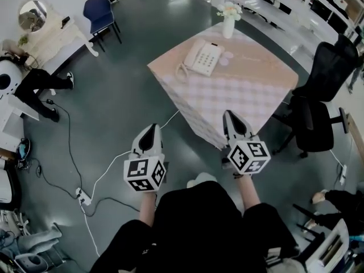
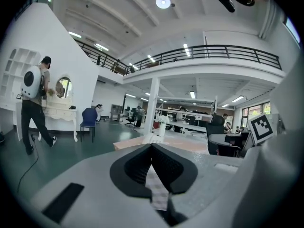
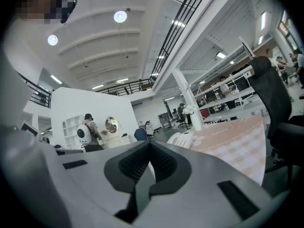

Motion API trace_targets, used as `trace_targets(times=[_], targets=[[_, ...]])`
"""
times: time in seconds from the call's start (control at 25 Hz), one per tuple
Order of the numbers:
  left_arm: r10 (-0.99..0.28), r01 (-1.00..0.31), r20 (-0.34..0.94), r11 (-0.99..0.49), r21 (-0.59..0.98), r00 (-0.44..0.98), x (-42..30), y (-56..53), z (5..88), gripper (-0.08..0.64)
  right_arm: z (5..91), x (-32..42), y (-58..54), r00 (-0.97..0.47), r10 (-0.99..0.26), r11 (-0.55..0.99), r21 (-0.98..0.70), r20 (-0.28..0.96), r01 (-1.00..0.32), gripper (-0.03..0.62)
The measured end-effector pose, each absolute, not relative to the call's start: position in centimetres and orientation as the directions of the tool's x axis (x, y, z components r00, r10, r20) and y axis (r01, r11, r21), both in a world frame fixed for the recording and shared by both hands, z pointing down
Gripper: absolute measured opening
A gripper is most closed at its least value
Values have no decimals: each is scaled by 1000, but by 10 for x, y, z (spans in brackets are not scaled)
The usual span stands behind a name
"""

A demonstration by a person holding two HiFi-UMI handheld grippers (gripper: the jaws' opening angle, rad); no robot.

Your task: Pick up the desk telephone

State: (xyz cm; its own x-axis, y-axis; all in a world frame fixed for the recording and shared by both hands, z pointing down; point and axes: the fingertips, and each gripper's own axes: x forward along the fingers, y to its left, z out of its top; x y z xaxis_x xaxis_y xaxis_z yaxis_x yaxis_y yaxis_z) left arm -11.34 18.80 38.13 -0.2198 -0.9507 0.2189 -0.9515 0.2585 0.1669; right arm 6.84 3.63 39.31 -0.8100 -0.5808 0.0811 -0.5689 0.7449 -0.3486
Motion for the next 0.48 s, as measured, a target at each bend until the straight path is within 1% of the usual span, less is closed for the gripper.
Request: trace_targets(times=[0.48], targets=[[-952, -948, 236, 245, 203, -196, -146, 153, 396, 0, 406, 37, 3, -789, -605, 710, -379, 104, -594, -8]])
